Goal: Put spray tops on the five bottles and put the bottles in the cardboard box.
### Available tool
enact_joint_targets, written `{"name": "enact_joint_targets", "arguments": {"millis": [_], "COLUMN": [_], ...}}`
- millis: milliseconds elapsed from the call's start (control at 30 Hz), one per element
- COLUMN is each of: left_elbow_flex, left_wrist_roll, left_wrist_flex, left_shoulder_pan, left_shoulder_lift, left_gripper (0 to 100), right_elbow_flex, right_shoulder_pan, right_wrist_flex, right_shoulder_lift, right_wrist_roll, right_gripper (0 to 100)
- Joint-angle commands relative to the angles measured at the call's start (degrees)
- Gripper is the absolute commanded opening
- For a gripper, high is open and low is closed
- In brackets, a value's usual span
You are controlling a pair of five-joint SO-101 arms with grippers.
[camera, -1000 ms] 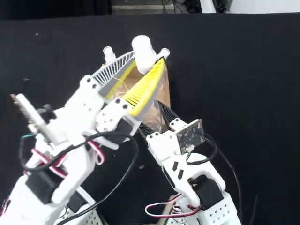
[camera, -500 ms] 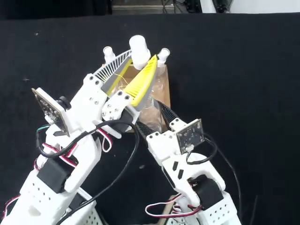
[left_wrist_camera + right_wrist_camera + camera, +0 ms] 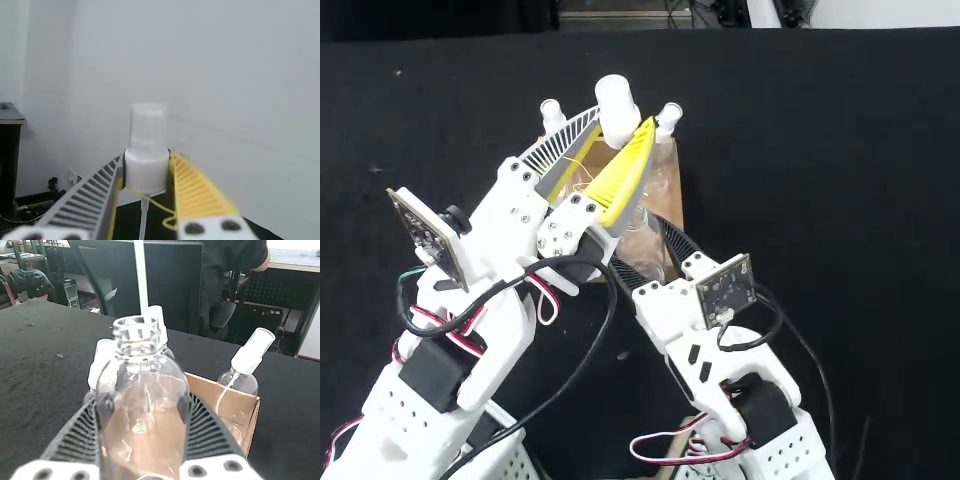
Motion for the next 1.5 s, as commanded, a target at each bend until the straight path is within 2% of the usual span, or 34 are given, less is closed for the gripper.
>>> {"name": "enact_joint_targets", "arguments": {"millis": [0,200,733,867,967,1100,1267,1367,1467], "left_elbow_flex": [-0.92,1.89,12.88,16.22,14.81,7.87,-0.84,-4.44,-6.73], "left_wrist_roll": [0.26,0.26,0.26,0.26,0.62,0.44,0.26,0.26,0.26], "left_wrist_flex": [-0.97,-0.88,-0.88,-0.62,5.63,17.23,25.93,29.45,32.79], "left_shoulder_pan": [-0.13,-0.13,-0.13,-0.13,-0.13,-0.66,-1.01,-4.53,-11.74], "left_shoulder_lift": [-2.46,-6.59,-6.86,-7.38,-7.38,-7.38,-7.38,-7.38,-7.38], "left_gripper": [3,3,3,11,17,18,18,18,18], "right_elbow_flex": [-0.66,-0.66,-1.36,-1.36,-1.36,-1.36,-1.19,-1.1,-1.27], "right_shoulder_pan": [-0.62,-0.62,-0.62,-0.62,-0.62,-0.62,-0.62,-0.35,0.09], "right_wrist_flex": [-1.93,-2.02,-1.67,-1.67,-1.67,-1.67,-1.67,-1.58,-1.41], "right_shoulder_lift": [-6.73,-6.73,-6.73,-6.73,-6.73,-6.73,-6.73,-6.64,-6.37], "right_wrist_roll": [-0.35,-0.35,-0.35,-0.35,-0.26,-0.26,-0.26,-0.26,0.0], "right_gripper": [1.1,1.1,1.1,1.1,1.1,1.1,1.1,1.1,1.1]}}
